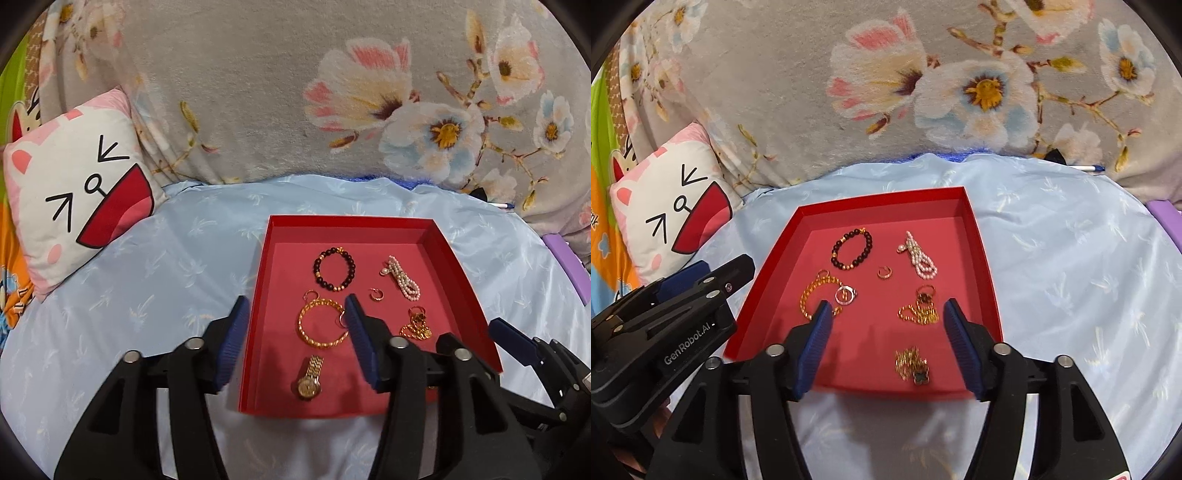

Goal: Organize jewelry

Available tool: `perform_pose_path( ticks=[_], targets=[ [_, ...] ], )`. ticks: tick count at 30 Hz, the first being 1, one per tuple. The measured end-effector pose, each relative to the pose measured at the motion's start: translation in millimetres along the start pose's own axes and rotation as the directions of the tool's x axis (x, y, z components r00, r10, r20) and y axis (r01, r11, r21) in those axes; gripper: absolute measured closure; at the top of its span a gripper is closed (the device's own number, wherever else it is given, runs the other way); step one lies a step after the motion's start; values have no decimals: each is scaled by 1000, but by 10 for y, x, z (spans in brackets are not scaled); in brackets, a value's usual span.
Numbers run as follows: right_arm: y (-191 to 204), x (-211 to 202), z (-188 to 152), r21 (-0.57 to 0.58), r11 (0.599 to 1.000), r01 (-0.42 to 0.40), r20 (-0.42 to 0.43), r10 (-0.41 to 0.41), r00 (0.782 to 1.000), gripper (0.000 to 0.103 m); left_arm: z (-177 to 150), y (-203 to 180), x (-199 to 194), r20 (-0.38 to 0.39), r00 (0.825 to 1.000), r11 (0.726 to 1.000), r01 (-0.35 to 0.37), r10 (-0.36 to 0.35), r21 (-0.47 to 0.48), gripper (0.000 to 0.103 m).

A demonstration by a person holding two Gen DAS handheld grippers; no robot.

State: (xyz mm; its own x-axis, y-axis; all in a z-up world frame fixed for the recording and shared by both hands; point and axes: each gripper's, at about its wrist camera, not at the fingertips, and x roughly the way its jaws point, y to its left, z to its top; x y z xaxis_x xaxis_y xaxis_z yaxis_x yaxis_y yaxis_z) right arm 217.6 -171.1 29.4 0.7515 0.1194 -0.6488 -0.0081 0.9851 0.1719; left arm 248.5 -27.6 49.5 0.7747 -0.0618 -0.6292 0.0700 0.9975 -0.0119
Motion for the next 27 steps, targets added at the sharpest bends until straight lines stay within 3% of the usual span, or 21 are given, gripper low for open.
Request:
perform_pose_path(
  ticks=[8, 14, 20, 27],
  targets=[
    [86, -290, -403, -72, 992, 104, 80, -98, 992, 24, -340, -107, -303, 59, 997, 999, -42, 40, 33, 30],
    [-172, -195, -646, -17, 990, 141, 58, -140, 988, 24, -620, 82, -310, 79, 995, 998, -68, 69, -19, 19],
    [-305, 6, -683, 17, 990, 141, 11, -141, 990, 24, -820, 130, -44, 66, 991, 993, -117, 118, -13, 19],
    [-212, -104, -719, -9, 989, 151, 92, -149, 985, 24, -885, 110, -67, 109, 989, 995, -96, 98, -24, 18]
  ],
)
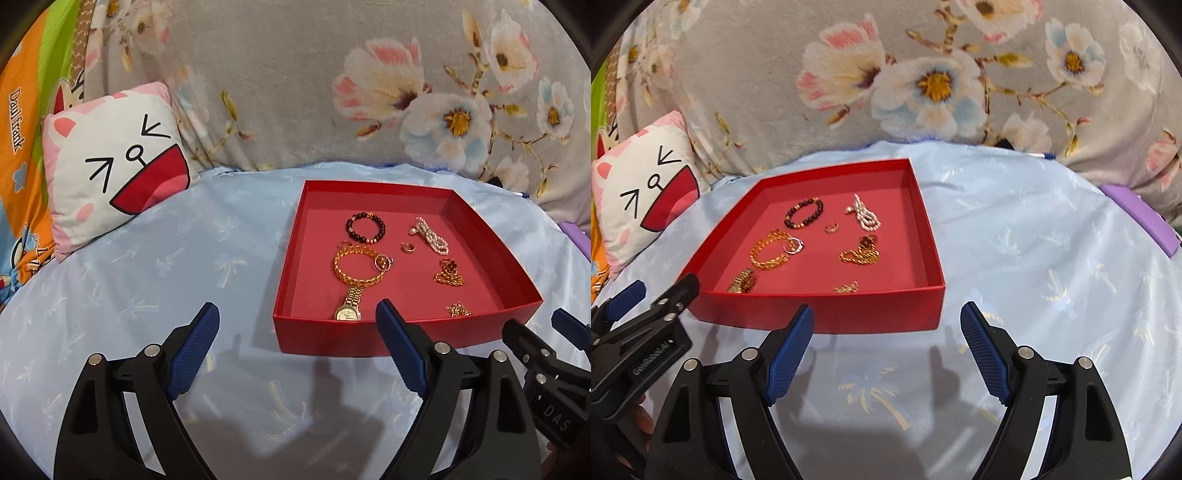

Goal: Organize jewelry

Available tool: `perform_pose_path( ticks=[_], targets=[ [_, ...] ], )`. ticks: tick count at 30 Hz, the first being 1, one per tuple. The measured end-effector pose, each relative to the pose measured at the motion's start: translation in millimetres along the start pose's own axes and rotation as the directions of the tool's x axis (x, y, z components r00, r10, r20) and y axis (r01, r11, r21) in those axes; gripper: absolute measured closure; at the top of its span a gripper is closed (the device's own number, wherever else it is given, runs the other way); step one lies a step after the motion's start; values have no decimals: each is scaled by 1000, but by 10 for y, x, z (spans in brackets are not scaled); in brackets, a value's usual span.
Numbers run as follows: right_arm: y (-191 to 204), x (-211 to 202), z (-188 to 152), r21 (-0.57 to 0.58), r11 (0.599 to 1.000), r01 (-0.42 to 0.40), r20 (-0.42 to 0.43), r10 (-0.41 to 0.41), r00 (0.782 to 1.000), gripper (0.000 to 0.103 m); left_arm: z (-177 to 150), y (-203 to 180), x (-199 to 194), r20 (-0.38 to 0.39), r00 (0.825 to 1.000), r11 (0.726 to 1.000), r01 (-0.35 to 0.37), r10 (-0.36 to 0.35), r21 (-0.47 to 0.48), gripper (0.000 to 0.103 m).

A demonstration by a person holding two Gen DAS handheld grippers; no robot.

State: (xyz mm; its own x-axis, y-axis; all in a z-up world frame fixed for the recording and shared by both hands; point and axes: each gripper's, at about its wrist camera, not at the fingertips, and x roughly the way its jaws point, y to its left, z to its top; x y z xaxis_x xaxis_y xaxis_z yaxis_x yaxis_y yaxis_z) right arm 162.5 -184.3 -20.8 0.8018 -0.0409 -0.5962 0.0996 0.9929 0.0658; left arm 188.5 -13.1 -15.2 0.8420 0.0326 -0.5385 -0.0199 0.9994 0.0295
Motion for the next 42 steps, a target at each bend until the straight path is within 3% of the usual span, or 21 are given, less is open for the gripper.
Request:
perform_pose_path(
  ticks=[9, 42],
  targets=[
    [77, 26, 18, -22, 1000, 4, 8, -4, 1000, 24, 25, -160, -13, 20, 999, 998, -26, 25, 64, 19],
    [110, 18, 25, -31, 999, 27, 11, -27, 1000, 24, 17, -145, -32, 36, 998, 997, -48, 46, 64, 18]
  ],
)
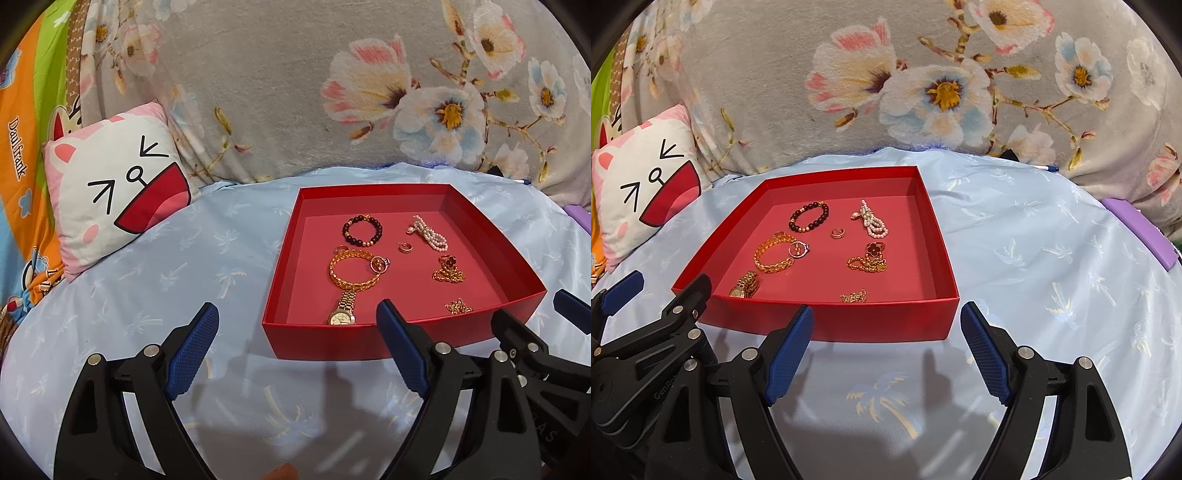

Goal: Organize jewelry

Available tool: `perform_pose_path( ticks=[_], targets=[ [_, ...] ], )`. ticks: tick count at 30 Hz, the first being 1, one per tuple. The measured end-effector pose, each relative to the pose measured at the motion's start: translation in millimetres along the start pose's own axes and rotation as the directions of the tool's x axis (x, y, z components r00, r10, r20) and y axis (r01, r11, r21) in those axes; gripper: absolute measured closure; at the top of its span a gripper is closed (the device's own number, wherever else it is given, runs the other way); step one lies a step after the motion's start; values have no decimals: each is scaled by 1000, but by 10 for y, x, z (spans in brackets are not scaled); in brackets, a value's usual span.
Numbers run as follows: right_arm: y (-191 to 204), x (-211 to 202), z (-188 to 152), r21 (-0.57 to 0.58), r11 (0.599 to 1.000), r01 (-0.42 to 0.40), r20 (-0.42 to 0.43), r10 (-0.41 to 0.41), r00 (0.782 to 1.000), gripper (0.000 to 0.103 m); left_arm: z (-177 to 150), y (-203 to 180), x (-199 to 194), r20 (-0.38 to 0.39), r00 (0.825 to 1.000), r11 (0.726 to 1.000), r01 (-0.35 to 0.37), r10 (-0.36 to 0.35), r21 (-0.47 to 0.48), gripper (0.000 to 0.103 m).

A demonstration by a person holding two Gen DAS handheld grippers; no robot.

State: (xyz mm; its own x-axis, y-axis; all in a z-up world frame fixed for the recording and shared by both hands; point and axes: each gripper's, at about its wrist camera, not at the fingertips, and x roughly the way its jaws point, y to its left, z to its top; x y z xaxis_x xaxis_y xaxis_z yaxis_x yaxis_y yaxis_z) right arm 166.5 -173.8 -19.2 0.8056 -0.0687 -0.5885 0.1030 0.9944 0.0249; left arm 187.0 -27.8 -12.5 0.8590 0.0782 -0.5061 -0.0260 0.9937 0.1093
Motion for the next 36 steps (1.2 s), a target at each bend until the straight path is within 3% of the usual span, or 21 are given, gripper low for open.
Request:
perform_pose_path(
  ticks=[36],
  targets=[
    [-1, 9, -9, -1, 1000, 1, 0, -1, 1000, 23, -2, -20, -7, -2, 1000, 1000, -10, 10, 9, 18]
  ],
)
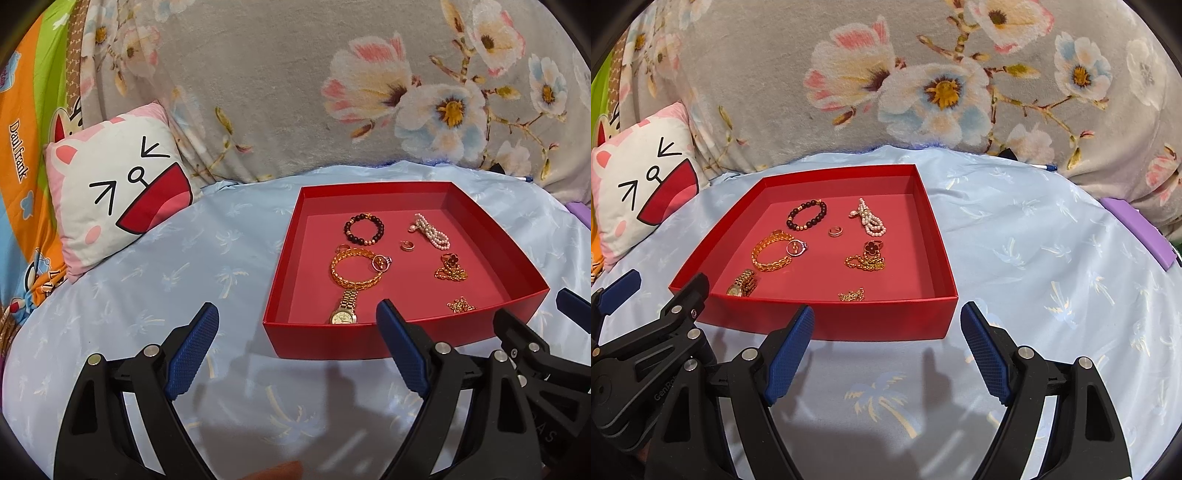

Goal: Organize jewelry

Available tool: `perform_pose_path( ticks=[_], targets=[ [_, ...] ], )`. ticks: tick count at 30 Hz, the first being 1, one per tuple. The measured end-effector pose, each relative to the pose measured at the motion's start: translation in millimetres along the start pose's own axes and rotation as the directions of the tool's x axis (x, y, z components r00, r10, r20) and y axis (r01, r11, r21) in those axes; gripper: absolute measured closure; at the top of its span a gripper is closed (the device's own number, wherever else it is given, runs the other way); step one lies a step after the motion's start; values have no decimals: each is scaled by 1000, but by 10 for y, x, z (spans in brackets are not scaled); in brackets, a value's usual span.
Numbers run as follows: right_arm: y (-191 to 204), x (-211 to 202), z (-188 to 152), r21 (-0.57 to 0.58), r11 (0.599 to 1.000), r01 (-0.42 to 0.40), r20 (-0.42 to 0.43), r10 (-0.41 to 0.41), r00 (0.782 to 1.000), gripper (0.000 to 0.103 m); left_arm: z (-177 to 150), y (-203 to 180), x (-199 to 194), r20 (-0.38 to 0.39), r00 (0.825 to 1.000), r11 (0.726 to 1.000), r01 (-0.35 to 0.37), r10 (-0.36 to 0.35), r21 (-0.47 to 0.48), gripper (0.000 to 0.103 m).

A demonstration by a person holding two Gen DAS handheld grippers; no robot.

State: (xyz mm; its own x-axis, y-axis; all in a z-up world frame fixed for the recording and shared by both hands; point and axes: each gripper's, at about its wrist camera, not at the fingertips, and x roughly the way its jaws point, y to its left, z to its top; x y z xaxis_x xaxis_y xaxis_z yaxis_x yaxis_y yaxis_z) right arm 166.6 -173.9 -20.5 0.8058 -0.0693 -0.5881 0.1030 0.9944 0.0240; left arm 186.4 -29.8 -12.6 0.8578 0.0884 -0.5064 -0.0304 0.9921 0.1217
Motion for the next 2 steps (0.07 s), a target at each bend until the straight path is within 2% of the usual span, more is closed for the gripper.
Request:
perform_pose_path(
  ticks=[2],
  targets=[
    [2, 1, 0, 0, 1000, 1, -1, -1, 1000, 23, 2, -3, 5, 0, 1000, 1000, -3, 3, 2, 19]
  ],
)
